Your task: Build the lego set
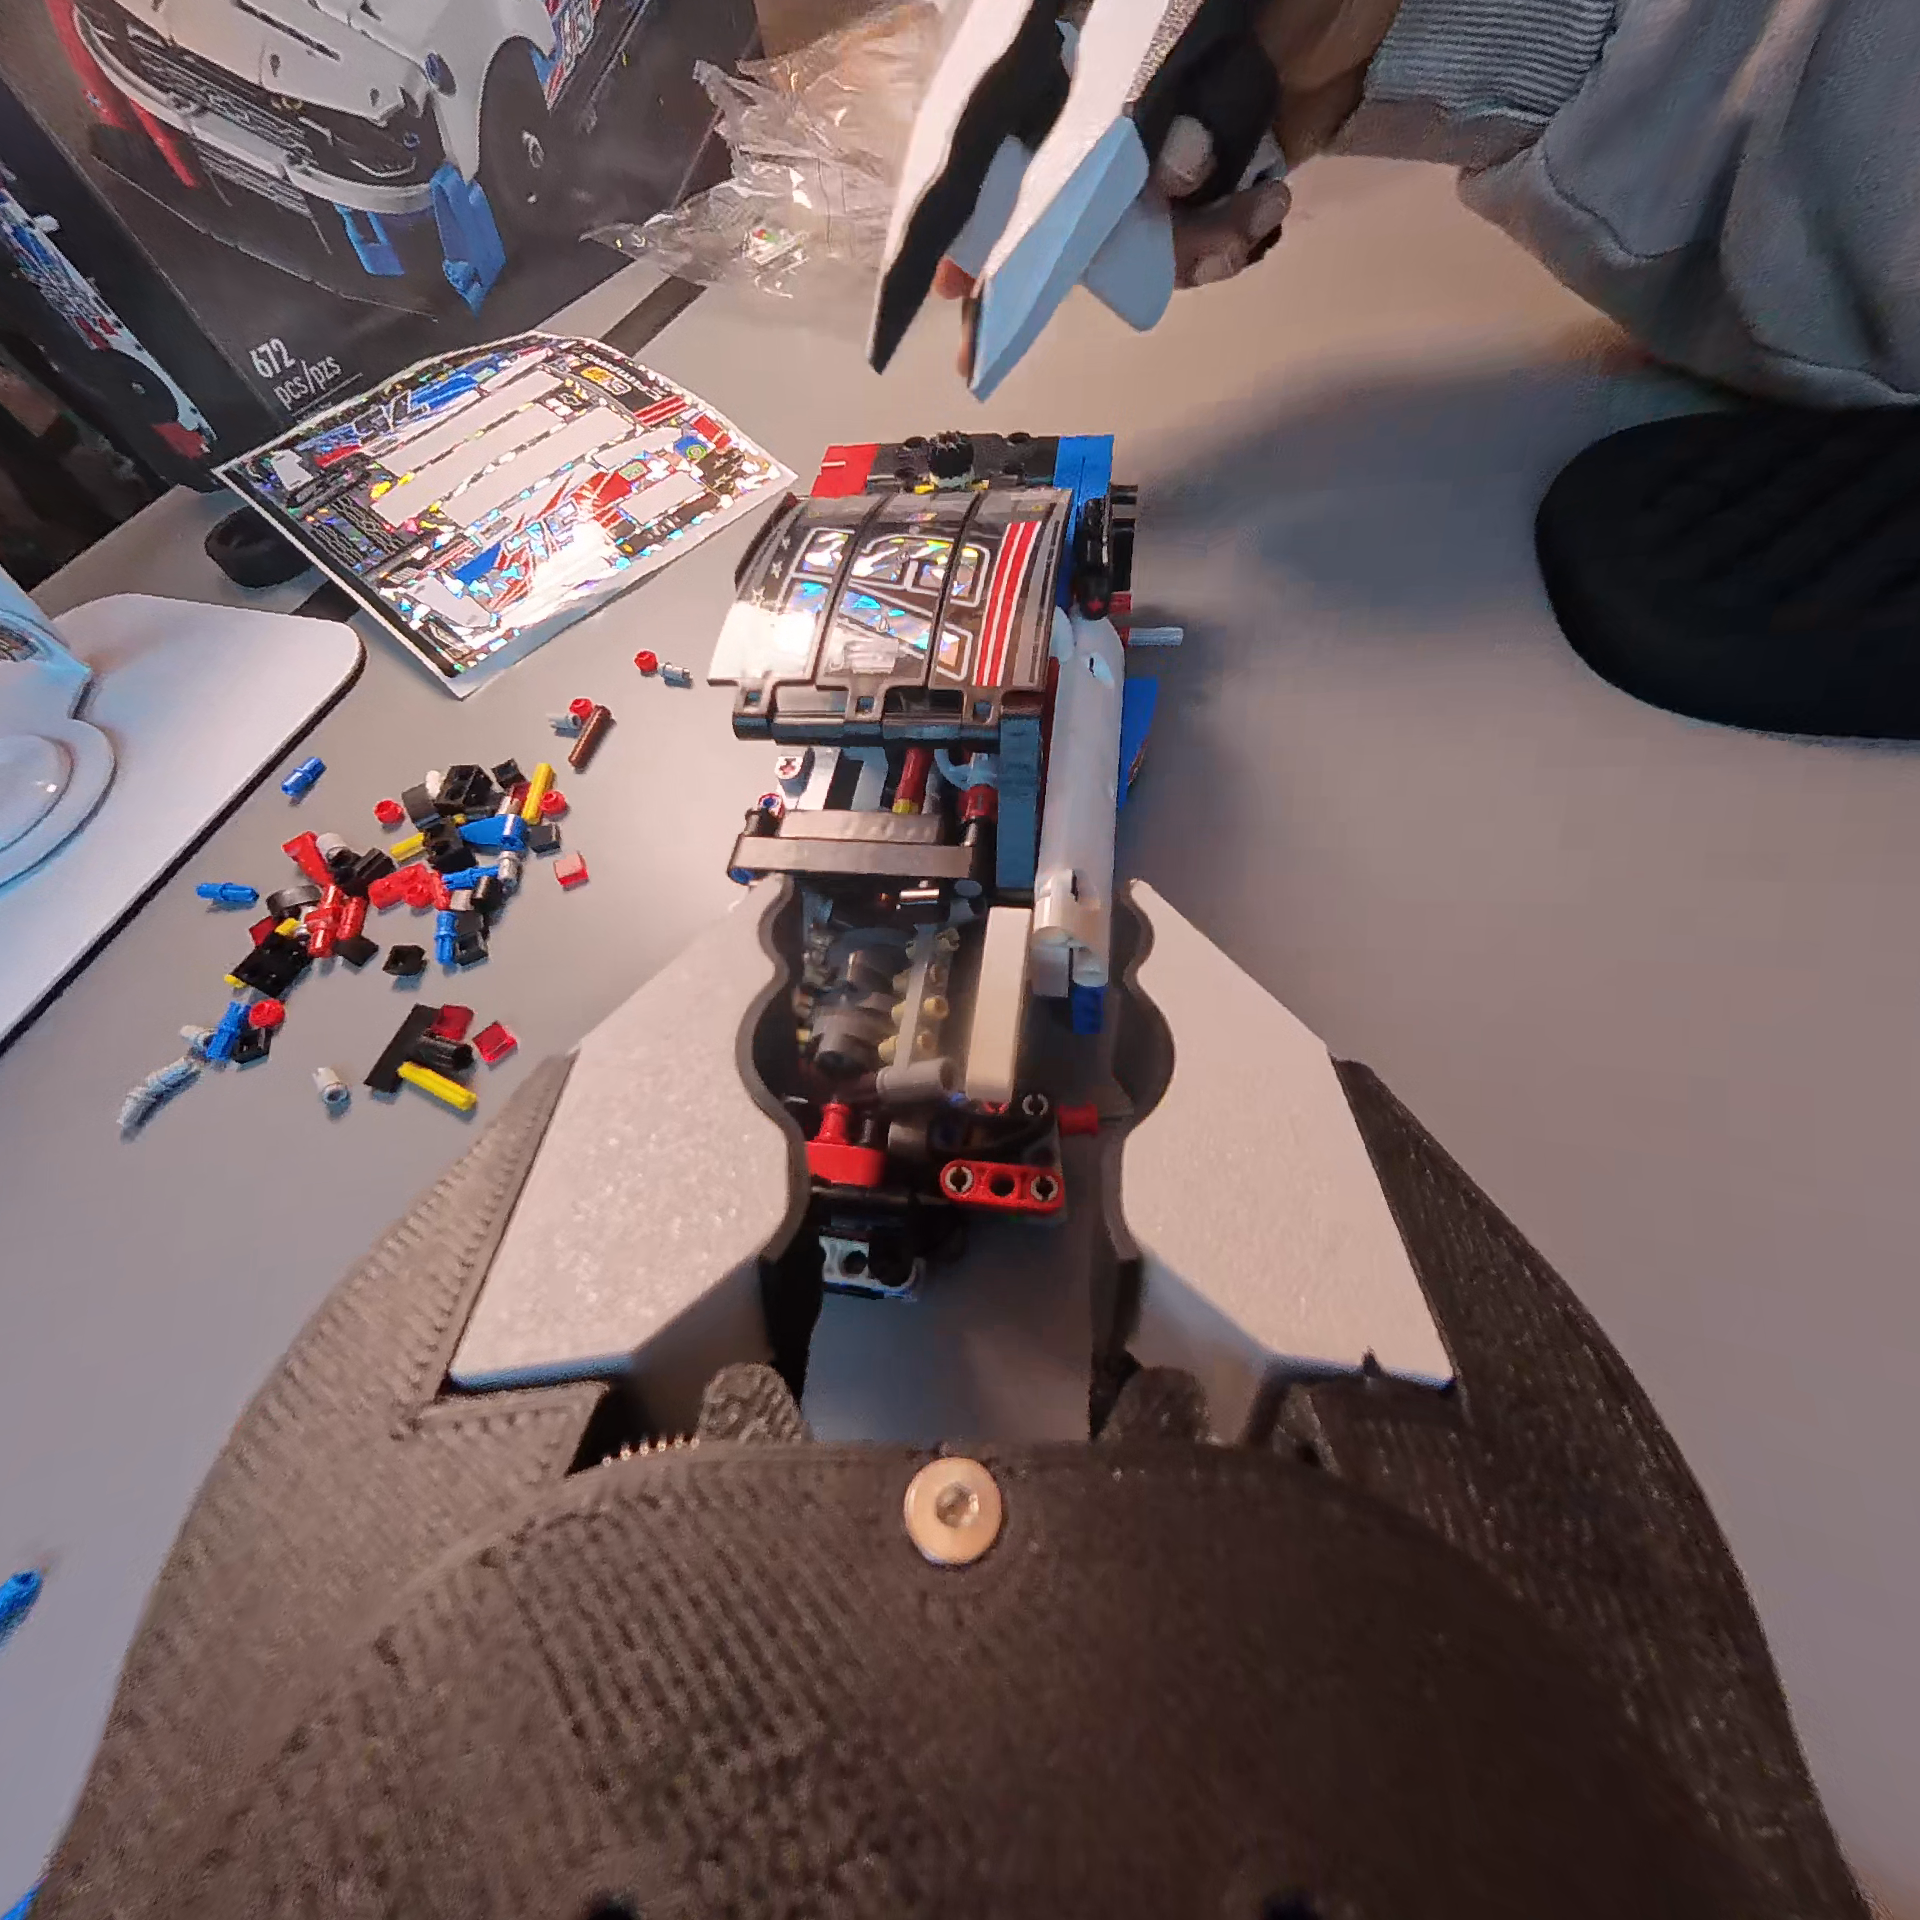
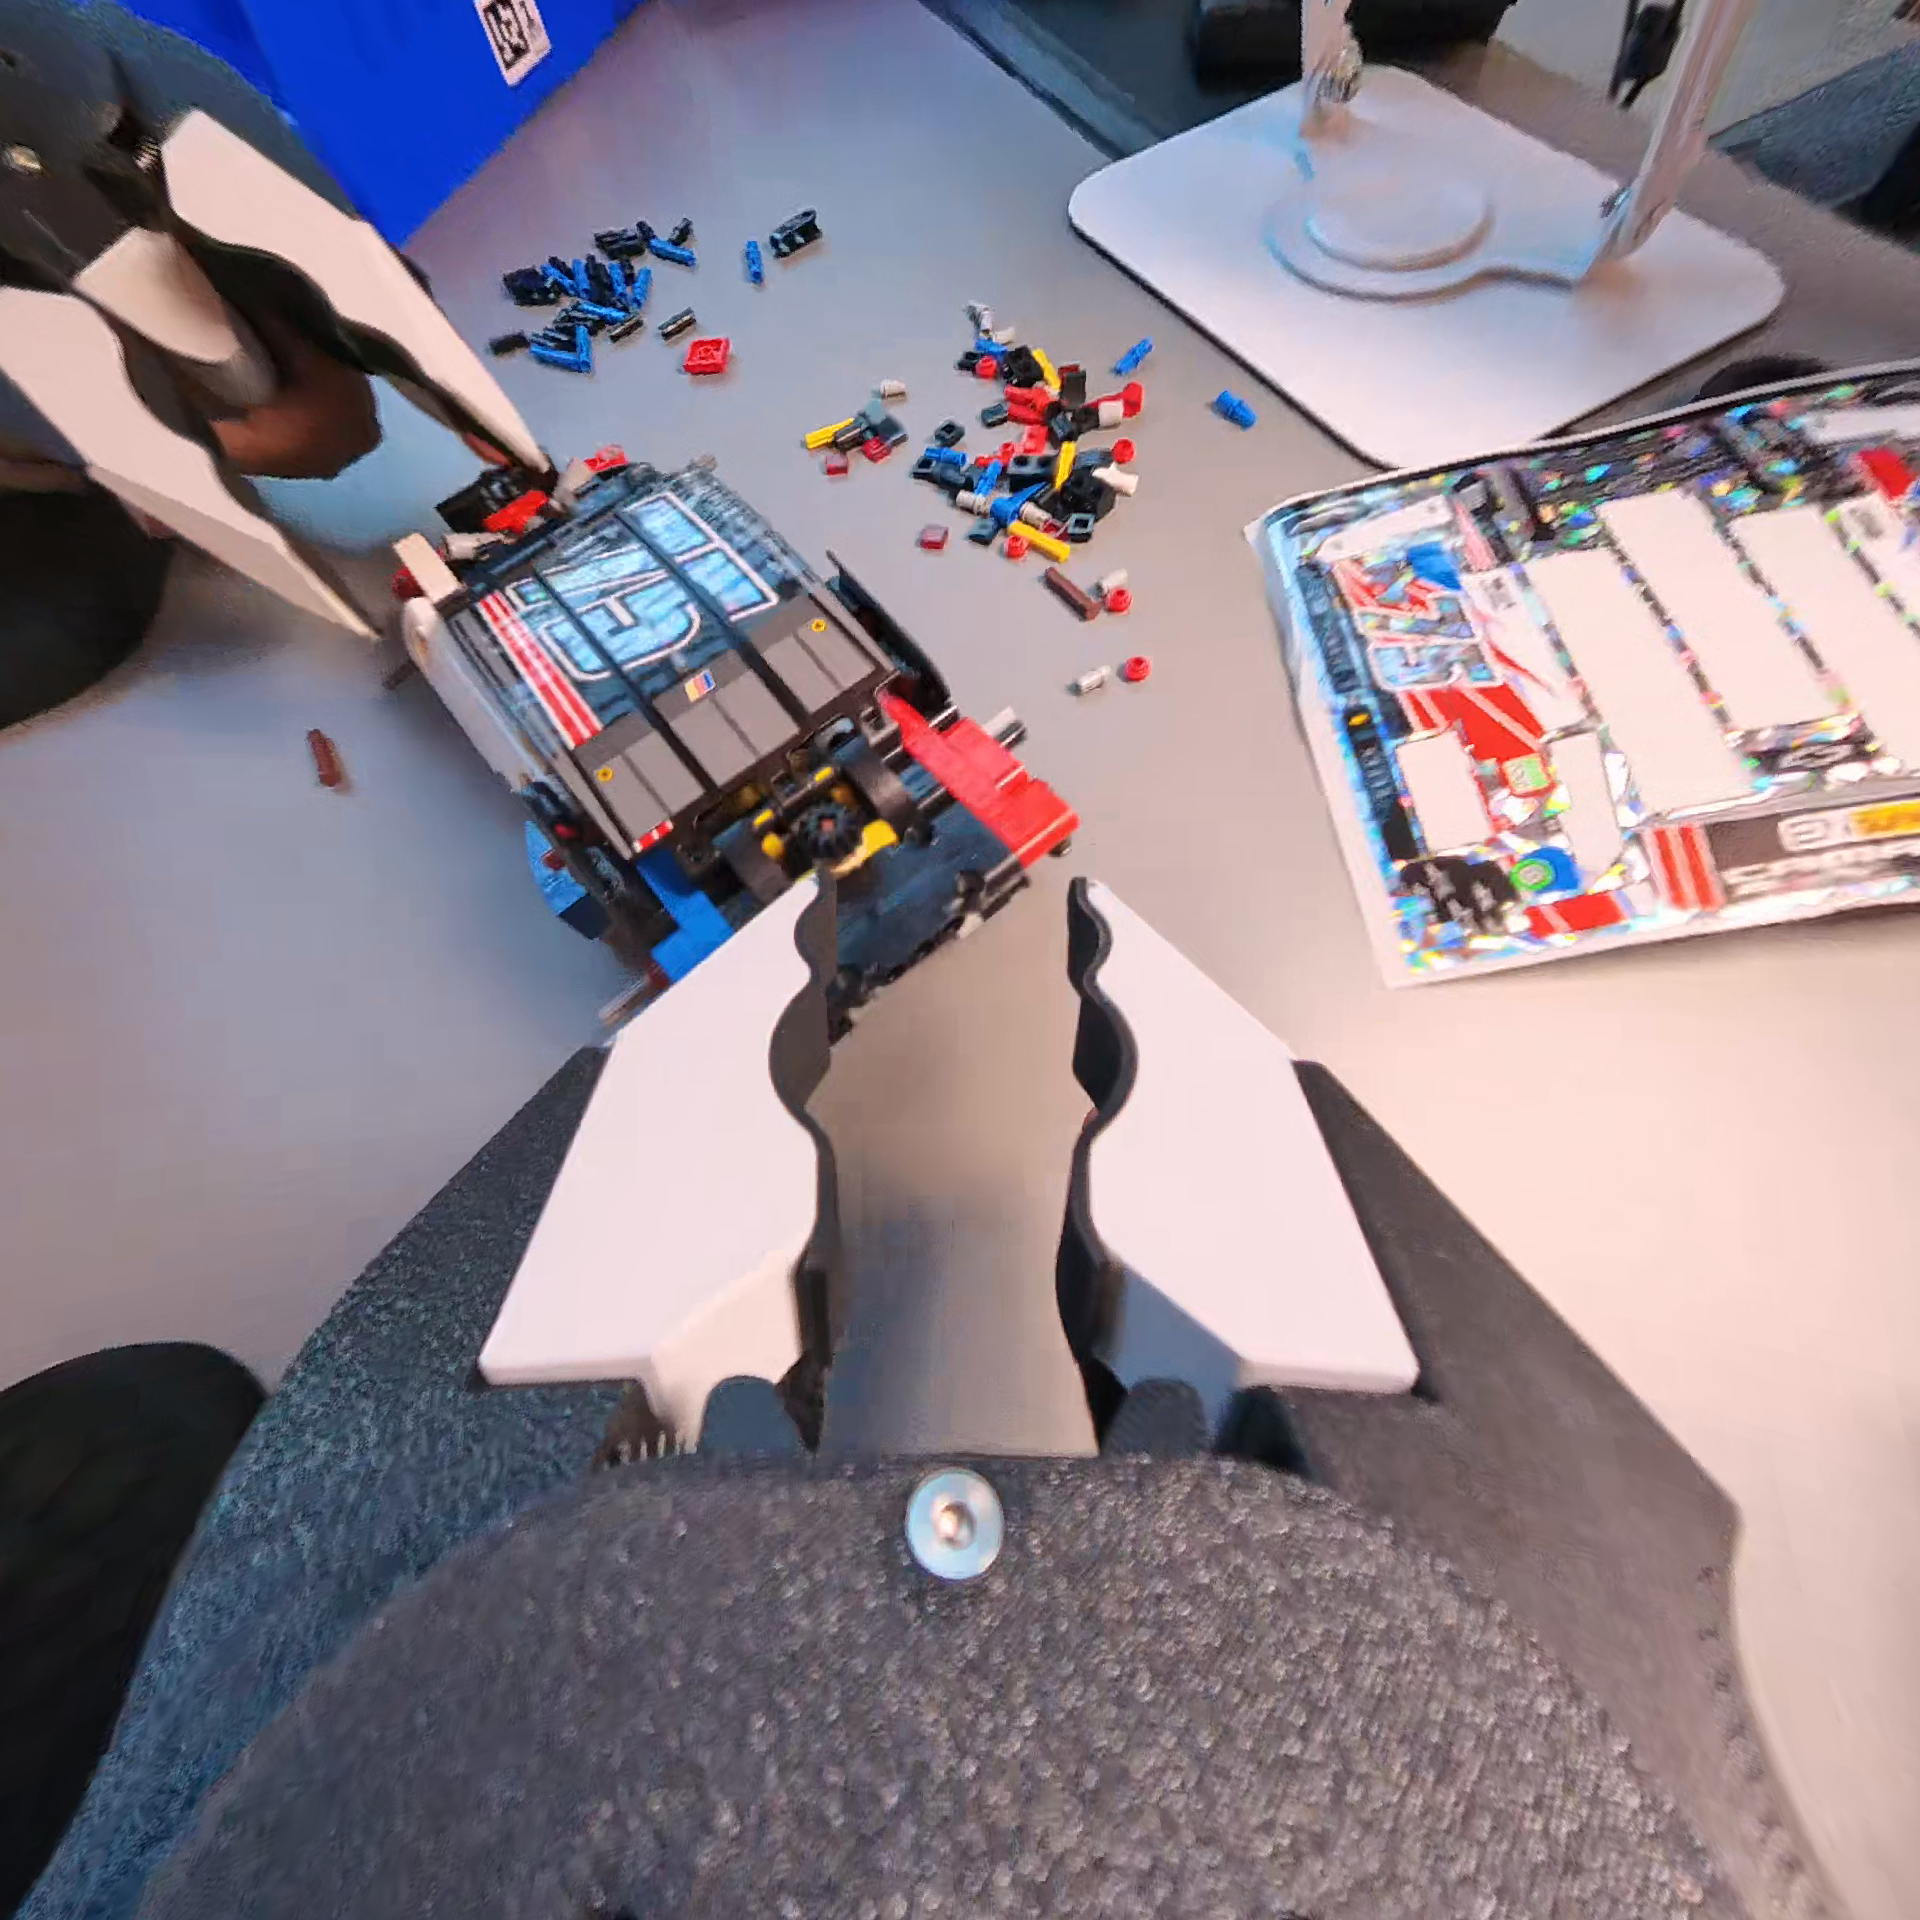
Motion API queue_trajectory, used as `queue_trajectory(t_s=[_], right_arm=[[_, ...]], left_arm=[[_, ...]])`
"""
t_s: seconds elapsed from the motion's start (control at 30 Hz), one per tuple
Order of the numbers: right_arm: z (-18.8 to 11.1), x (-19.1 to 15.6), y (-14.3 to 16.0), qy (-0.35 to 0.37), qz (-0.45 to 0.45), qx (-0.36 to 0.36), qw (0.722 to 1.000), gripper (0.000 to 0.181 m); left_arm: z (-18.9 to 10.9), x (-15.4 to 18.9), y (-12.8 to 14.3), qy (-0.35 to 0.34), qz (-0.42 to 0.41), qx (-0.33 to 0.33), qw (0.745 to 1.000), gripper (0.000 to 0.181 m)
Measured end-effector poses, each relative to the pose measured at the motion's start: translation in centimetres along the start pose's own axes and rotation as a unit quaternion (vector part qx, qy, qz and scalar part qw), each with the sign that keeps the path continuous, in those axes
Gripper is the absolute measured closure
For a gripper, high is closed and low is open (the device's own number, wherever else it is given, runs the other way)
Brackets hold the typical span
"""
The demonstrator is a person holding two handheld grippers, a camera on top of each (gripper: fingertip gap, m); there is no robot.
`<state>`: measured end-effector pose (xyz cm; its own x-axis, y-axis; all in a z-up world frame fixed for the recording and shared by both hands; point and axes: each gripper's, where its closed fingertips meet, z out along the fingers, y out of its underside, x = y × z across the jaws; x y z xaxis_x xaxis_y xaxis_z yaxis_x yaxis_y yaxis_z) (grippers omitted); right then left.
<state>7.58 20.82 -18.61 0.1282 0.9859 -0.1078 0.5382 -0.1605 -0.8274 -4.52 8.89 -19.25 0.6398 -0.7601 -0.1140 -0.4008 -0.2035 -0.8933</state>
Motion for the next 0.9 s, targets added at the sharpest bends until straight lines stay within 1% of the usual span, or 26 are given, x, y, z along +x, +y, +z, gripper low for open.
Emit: queue_trajectory(t_s=[0.1, 0.17, 0.23, 0.5, 0.57, 0.63, 0.7, 0.77, 0.83, 0.9], right_arm=[[0.3, -1.4, 1.4, -0.046, 0.032, 0.008, 0.998, 0.135], [0.8, -2.2, 1.7, -0.061, 0.032, 0.017, 0.997, 0.137], [1.2, -2.6, 1.6, -0.059, 0.036, 0.028, 0.997, 0.136], [1.1, -5.2, 1.9, -0.059, 0.031, 0.033, 0.997, 0.137], [1.1, -5.6, 2.0, -0.054, 0.024, 0.031, 0.998, 0.137], [1.0, -5.6, 2.0, -0.040, 0.018, 0.028, 0.999, 0.137], [0.5, -5.6, 1.4, -0.016, -0.007, 0.023, 1.000, 0.140], [0.0, -5.7, 0.0, 0.017, -0.050, 0.018, 0.998, 0.141], [-0.1, -6.7, -1.9, 0.034, -0.105, 0.013, 0.994, 0.141], [0.6, -8.0, -3.5, 0.041, -0.152, 0.003, 0.988, 0.141]], left_arm=[[0.6, -0.5, 0.0, -0.004, 0.004, -0.011, 1.000, 0.116], [1.1, -0.8, 0.3, -0.002, -0.001, -0.025, 1.000, 0.110], [1.1, -1.1, 0.4, -0.005, 0.005, -0.028, 1.000, 0.111], [-0.7, -1.9, 1.2, 0.003, -0.006, -0.031, 1.000, 0.119], [-1.3, -1.8, 1.0, 0.004, 0.001, -0.022, 1.000, 0.130], [-1.7, -1.4, 0.1, 0.006, 0.011, 0.000, 1.000, 0.140], [-1.6, -1.1, -0.4, 0.003, 0.021, 0.006, 1.000, 0.147], [-1.2, -0.7, -0.5, 0.007, 0.034, -0.001, 0.999, 0.153], [-0.7, -0.4, -0.4, 0.010, 0.046, -0.009, 0.999, 0.159], [-0.3, -0.2, -0.3, 0.015, 0.052, -0.015, 0.998, 0.164]])
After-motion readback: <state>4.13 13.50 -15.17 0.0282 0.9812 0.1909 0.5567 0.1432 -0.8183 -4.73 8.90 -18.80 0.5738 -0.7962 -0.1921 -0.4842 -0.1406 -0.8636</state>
